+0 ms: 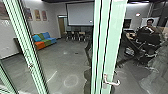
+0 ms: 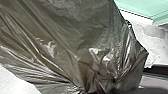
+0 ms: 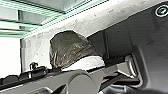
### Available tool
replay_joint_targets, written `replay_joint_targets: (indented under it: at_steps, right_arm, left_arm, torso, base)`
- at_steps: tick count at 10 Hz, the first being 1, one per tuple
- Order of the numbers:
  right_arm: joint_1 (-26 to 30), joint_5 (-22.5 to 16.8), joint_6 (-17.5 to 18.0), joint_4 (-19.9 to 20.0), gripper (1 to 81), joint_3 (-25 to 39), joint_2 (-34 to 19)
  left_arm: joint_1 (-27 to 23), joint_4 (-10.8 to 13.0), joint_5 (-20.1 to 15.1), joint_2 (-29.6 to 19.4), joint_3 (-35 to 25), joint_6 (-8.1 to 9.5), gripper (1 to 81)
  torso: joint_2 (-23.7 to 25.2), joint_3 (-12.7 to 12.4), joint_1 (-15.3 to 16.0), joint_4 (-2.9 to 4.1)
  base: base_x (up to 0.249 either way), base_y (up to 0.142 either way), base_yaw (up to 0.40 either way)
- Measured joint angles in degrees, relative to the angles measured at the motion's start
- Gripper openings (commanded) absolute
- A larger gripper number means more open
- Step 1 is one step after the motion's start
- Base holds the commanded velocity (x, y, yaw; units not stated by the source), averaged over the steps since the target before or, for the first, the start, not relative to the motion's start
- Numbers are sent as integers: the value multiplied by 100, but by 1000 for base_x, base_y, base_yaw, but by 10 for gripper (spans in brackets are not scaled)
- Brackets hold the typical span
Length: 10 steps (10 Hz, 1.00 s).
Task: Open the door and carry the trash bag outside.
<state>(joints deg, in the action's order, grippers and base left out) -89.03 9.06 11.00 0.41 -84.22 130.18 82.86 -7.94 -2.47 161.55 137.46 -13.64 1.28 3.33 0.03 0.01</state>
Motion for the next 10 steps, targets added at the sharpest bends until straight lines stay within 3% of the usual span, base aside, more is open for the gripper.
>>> replay_joint_targets:
  at_steps: [4,7,10]
  right_arm:
    - [-17,199,-89,55,811,818,-675]
    - [79,127,-246,-556,811,1215,-1445]
    - [588,-319,-284,-1097,811,1640,-2178]
  left_arm:
    - [0,0,-2,20,-13,-2,10]
    - [-50,2,-5,33,-11,0,10]
    - [-48,0,-6,50,-11,-2,10]
  torso:
    - [0,0,0,0]
    - [0,0,0,0]
    - [0,0,0,0]
  base:
    - [0,0,0]
    - [0,0,0]
    - [0,0,0]
